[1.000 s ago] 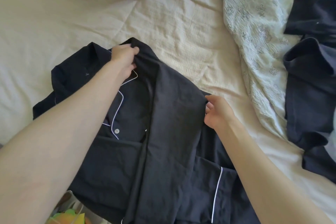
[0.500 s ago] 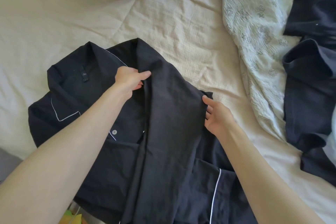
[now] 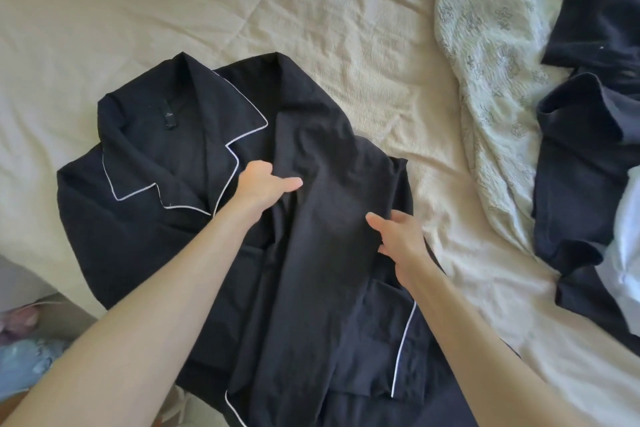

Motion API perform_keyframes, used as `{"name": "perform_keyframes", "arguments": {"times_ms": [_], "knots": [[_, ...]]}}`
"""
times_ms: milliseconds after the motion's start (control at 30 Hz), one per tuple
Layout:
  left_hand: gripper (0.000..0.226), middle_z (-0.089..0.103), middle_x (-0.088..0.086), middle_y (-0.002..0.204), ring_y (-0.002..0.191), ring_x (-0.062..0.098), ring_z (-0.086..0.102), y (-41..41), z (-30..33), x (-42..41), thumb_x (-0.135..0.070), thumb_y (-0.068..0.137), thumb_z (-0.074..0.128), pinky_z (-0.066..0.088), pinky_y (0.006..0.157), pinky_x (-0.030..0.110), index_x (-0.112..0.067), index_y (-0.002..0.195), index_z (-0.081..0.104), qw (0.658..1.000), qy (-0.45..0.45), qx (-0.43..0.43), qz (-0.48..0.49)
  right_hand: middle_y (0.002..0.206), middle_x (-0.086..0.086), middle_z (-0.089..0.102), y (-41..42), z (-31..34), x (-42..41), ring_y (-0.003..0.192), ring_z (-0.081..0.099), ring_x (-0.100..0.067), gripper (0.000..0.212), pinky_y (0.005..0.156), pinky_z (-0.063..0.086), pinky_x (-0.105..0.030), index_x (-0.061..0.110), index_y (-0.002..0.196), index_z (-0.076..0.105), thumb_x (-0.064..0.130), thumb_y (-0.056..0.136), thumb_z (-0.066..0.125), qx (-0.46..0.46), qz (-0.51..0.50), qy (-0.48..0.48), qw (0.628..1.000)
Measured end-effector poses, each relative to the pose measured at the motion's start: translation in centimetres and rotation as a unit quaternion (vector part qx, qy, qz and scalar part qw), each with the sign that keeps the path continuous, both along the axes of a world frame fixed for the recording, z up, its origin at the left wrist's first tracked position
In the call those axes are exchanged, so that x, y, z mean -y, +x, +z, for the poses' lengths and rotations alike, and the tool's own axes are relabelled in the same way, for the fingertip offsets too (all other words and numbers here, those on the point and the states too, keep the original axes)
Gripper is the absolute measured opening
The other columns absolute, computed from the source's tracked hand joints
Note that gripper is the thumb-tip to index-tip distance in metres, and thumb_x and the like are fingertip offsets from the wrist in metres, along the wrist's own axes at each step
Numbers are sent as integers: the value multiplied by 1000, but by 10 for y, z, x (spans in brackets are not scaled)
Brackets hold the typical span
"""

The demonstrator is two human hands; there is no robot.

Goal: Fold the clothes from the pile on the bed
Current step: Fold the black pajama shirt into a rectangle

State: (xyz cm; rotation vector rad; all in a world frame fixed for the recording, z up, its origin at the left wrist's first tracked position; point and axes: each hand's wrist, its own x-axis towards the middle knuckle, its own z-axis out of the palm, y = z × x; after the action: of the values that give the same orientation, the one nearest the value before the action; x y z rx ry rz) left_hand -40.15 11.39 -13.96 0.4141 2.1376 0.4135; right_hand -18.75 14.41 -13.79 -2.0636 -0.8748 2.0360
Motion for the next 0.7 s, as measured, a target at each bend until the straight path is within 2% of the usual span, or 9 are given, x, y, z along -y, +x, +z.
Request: {"name": "perform_keyframes", "arguments": {"times_ms": [67, 100, 167, 233, 300, 433, 567, 633, 700], "knots": [[31, 61, 3, 76, 72, 20, 53, -15, 12, -4, -27, 79, 74, 41, 56, 19, 2, 80, 63, 998, 30, -55, -5, 106, -11, 68, -1, 1, -5, 98, 65, -26, 7, 82, 55, -36, 12, 94, 62, 19, 93, 60, -12, -39, 2, 999], [34, 56, 4, 70, 67, 20, 48, -21, 17, -3, -27, 80, 73, 42, 57, 20, 4, 75, 60, 997, 50, -58, 4, 107, -12, 68, -2, 2, -7, 98, 65, -26, 9, 78, 55, -32, 11, 95, 61, 20, 93, 61, -23, -57, 1, 998], [31, 52, 8, 76, 70, 20, 46, -26, 23, 6, -28, 82, 71, 50, 72, 31, 0, 77, 60, 996, 75, -5, 42, 107, -11, 67, -3, 6, -7, 98, 65, -25, 15, 79, 54, -31, 11, 100, 60, 24, 92, 61, -28, -65, 7, 997], [22, 50, 8, 79, 73, 20, 47, -18, 29, 23, -30, 82, 71, 48, 74, 35, -12, 81, 58, 997, 57, 32, 42, 101, -6, 65, -5, 10, 3, 98, 62, -22, 32, 88, 53, -36, 7, 115, 56, 27, 91, 63, -2, -58, 26, 998], [19, 53, 5, 80, 76, 19, 49, -4, 27, 48, -29, 80, 71, 43, 75, 29, -19, 88, 58, 999, 38, -8, 17, 92, 6, 59, -5, 15, 19, 100, 60, -20, 44, 97, 48, -40, 9, 128, 49, 27, 90, 63, 58, -39, 68, 995], [27, 55, -1, 99, 88, 12, 49, 28, 29, 106, -27, 84, 68, 35, 75, 23, -15, 107, 61, 992, 38, -118, 29, 86, 15, 55, 2, 23, 64, 98, 61, -22, 31, 94, 48, -42, 17, 119, 51, 29, 91, 58, 130, 22, 111, 985], [33, 46, -1, 103, 86, 13, 47, 47, 20, 160, -27, 86, 67, 34, 73, 24, -11, 112, 56, 989, 29, -133, 65, 104, -2, 61, 4, 18, 107, 106, 57, -25, 46, 97, 47, -42, 11, 128, 46, 32, 89, 61, 132, 64, 27, 989], [29, 47, -1, 98, 85, 14, 47, 51, 16, 182, -31, 85, 67, 33, 72, 24, -11, 103, 57, 992, 6, -108, 58, 115, -9, 58, 2, 14, 120, 110, 55, -26, 52, 96, 48, -41, 9, 131, 44, 32, 89, 63, 123, 58, -23, 990], [27, 49, 1, 85, 79, 18, 48, 53, 14, 197, -34, 86, 65, 34, 66, 27, -10, 84, 54, 996, -21, -84, 8, 108, -3, 57, -2, 11, 129, 105, 54, -24, 55, 88, 50, -37, 9, 135, 41, 30, 89, 64, 82, 43, -73, 993]]}}
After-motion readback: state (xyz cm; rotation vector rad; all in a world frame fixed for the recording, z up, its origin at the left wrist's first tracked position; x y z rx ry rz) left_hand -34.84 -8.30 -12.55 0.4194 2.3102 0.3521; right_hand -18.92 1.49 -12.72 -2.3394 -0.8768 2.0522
